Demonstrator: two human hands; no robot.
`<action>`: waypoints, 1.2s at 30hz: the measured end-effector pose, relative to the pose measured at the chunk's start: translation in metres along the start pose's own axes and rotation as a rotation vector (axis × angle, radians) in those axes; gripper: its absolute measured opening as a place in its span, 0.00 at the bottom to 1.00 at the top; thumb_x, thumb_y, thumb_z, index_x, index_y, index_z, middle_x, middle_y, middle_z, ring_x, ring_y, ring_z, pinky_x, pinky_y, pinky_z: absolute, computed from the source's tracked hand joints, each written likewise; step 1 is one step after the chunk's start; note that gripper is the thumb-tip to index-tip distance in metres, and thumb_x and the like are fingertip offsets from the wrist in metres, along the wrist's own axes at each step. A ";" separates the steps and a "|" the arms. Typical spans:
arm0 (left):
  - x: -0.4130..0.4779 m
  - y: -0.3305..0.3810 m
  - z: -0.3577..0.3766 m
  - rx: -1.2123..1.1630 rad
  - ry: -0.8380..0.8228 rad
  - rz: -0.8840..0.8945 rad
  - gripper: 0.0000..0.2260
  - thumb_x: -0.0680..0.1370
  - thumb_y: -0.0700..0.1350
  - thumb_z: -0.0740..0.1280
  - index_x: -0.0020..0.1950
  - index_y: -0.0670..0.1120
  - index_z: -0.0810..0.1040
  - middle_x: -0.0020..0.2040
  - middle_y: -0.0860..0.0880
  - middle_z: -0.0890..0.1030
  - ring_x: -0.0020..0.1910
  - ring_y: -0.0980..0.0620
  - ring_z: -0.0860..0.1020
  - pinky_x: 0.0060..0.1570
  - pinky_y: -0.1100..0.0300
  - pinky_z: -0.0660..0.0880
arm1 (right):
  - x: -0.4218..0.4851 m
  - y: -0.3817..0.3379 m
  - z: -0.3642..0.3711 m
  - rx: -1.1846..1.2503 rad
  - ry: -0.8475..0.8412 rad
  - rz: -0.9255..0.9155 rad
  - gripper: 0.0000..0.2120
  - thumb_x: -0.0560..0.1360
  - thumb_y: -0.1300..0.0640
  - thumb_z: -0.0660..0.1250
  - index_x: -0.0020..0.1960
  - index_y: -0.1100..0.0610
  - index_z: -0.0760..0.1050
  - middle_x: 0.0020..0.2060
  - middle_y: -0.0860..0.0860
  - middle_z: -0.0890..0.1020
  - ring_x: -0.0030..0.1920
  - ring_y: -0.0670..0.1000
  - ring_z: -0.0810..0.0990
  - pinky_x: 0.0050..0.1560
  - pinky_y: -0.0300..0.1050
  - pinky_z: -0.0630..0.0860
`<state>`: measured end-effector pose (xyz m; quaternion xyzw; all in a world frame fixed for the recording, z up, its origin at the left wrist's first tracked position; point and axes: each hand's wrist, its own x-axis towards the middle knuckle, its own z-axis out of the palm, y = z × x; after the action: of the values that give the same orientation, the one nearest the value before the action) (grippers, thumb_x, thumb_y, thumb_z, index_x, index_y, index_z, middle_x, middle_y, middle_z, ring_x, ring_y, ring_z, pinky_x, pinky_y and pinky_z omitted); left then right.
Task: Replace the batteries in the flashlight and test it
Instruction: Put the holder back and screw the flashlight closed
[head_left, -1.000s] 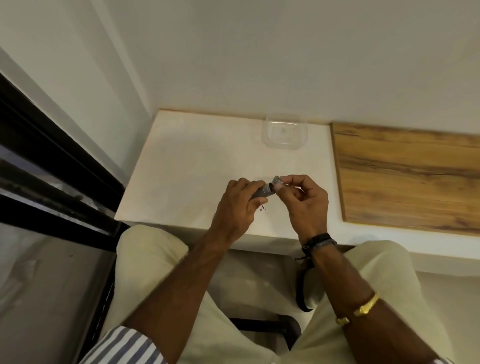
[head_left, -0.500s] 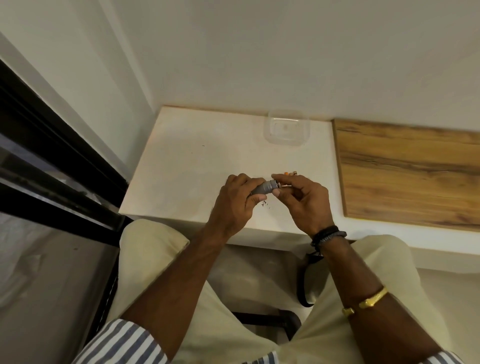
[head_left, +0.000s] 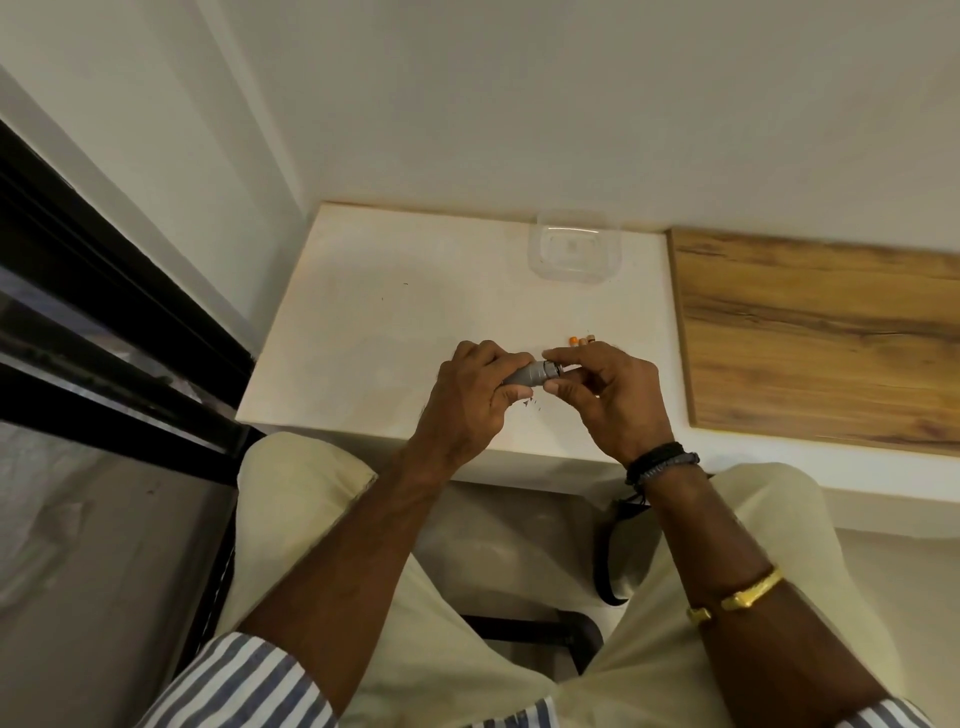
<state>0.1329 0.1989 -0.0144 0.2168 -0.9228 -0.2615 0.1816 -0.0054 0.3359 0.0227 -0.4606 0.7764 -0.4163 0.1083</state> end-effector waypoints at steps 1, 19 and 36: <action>0.000 -0.001 0.000 0.006 0.002 0.005 0.16 0.79 0.48 0.65 0.64 0.43 0.79 0.53 0.44 0.81 0.51 0.45 0.75 0.46 0.47 0.77 | 0.000 0.000 0.000 0.014 -0.009 0.027 0.14 0.73 0.58 0.78 0.58 0.55 0.85 0.47 0.46 0.86 0.39 0.42 0.83 0.55 0.40 0.81; 0.000 0.003 0.000 0.035 0.028 0.085 0.15 0.78 0.47 0.67 0.63 0.45 0.79 0.53 0.46 0.81 0.51 0.45 0.75 0.46 0.48 0.76 | 0.000 -0.003 0.000 -0.051 -0.051 0.204 0.26 0.76 0.33 0.61 0.42 0.56 0.80 0.27 0.48 0.82 0.26 0.46 0.82 0.41 0.50 0.83; 0.002 -0.001 0.004 -0.033 0.043 -0.023 0.16 0.80 0.49 0.65 0.65 0.45 0.79 0.53 0.46 0.81 0.52 0.47 0.73 0.47 0.51 0.76 | -0.002 0.015 0.005 0.220 -0.035 0.221 0.16 0.73 0.54 0.76 0.60 0.55 0.84 0.53 0.49 0.87 0.46 0.46 0.87 0.54 0.46 0.84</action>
<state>0.1300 0.1990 -0.0184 0.2297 -0.9117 -0.2742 0.2020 -0.0112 0.3378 0.0074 -0.3650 0.7700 -0.4764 0.2167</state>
